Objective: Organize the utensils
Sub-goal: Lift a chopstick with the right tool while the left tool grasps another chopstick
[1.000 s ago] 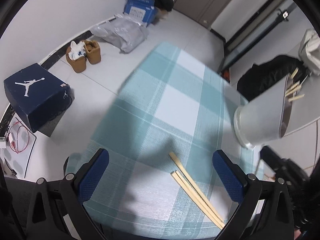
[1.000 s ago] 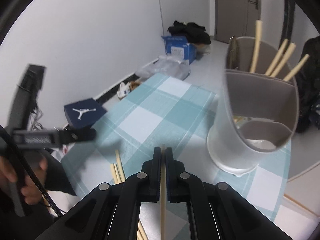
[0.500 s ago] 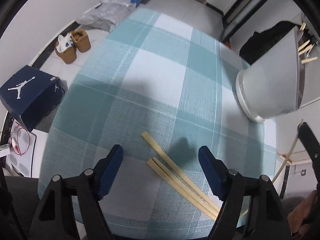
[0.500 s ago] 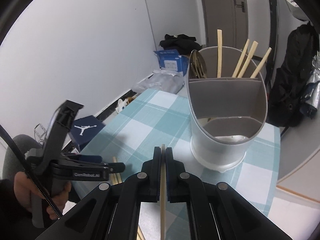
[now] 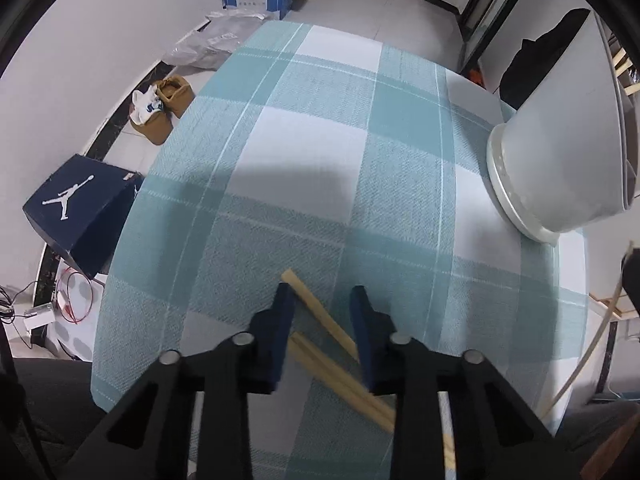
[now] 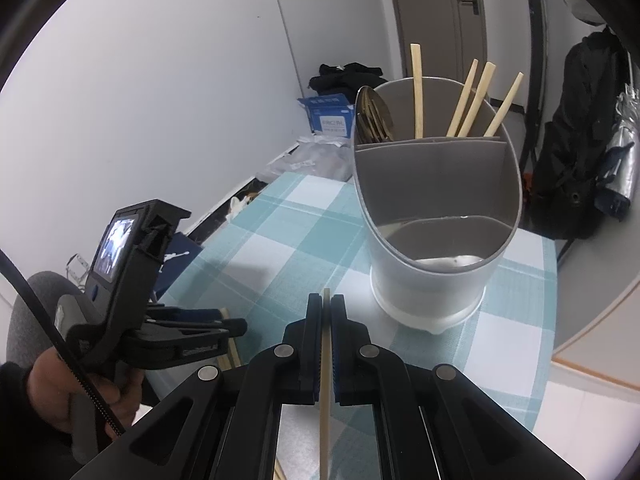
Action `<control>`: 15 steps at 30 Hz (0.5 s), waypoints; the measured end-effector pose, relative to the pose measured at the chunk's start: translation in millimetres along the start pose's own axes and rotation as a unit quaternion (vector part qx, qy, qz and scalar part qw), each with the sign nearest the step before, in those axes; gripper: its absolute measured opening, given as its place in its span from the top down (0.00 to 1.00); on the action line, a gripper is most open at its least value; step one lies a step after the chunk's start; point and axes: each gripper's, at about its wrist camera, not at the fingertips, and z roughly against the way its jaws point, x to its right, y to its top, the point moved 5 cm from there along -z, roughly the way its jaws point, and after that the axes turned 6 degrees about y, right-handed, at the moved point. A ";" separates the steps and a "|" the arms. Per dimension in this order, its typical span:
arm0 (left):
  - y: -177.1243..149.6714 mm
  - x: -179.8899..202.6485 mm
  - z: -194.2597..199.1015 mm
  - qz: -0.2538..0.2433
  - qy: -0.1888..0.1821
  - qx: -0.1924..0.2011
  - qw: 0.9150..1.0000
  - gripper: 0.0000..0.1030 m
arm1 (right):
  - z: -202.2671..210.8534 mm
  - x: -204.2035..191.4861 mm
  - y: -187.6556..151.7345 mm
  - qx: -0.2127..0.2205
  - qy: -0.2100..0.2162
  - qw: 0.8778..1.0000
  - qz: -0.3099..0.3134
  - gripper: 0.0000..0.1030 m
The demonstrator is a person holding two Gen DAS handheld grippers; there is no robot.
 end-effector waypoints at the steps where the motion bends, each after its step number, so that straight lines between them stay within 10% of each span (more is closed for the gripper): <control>1: 1.3 1.3 -0.5 0.000 0.004 0.003 1.000 0.83 | -1.0 -0.1 0.2 -0.001 0.001 1.000 -0.001 0.97; 8: 9.3 5.9 -2.8 0.000 0.032 0.014 0.999 0.92 | -5.5 -1.9 -0.1 -0.003 -0.008 1.000 0.008 0.97; 15: 21.9 -3.9 -4.0 0.047 -0.017 0.020 0.999 0.97 | -4.1 1.3 0.9 0.002 -0.012 1.000 -0.002 0.97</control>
